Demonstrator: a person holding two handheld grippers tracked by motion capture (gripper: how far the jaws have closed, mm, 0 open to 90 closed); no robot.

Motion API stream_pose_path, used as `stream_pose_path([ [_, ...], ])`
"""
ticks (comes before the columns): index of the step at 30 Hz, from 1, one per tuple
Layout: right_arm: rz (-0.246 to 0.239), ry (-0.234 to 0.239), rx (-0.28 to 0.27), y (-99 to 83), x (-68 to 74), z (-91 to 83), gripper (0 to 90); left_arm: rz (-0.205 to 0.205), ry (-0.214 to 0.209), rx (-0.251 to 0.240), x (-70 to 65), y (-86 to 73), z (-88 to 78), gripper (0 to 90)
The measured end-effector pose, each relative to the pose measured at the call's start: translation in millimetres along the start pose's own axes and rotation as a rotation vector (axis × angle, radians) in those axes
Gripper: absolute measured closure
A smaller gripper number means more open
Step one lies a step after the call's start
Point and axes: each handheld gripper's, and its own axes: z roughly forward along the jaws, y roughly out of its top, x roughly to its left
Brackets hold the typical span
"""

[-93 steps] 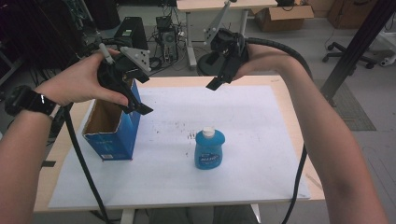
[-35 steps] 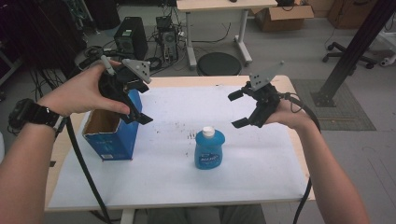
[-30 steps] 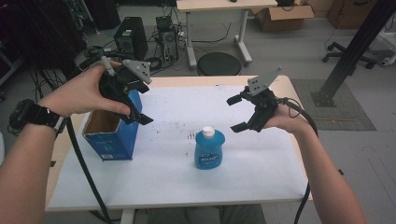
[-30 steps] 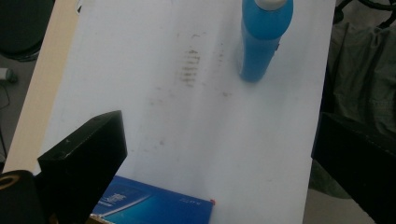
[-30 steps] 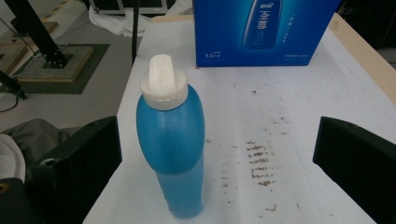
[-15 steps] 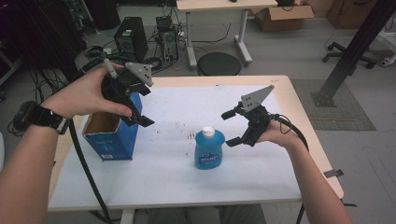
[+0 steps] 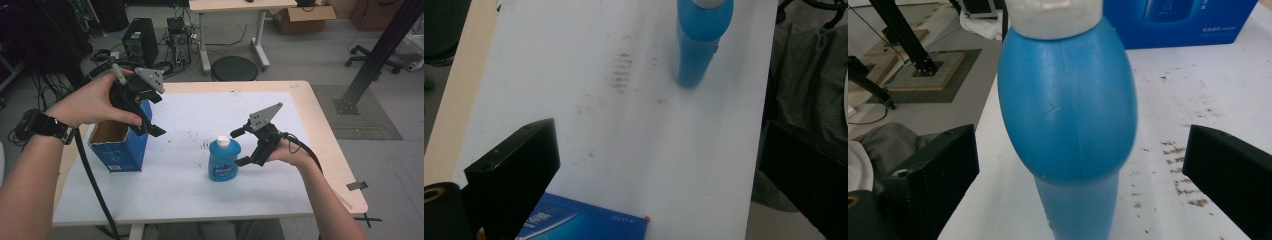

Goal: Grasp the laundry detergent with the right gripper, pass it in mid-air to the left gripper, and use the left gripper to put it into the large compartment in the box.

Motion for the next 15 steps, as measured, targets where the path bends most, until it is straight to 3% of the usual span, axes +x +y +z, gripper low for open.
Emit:
stream_pose_path([
  [15, 0.004, 0.022, -0.001, -6.9, 1.5, 28.2, 3.4, -0.001, -0.003, -0.002, -1.2, -2.5, 0.2, 4.0],
])
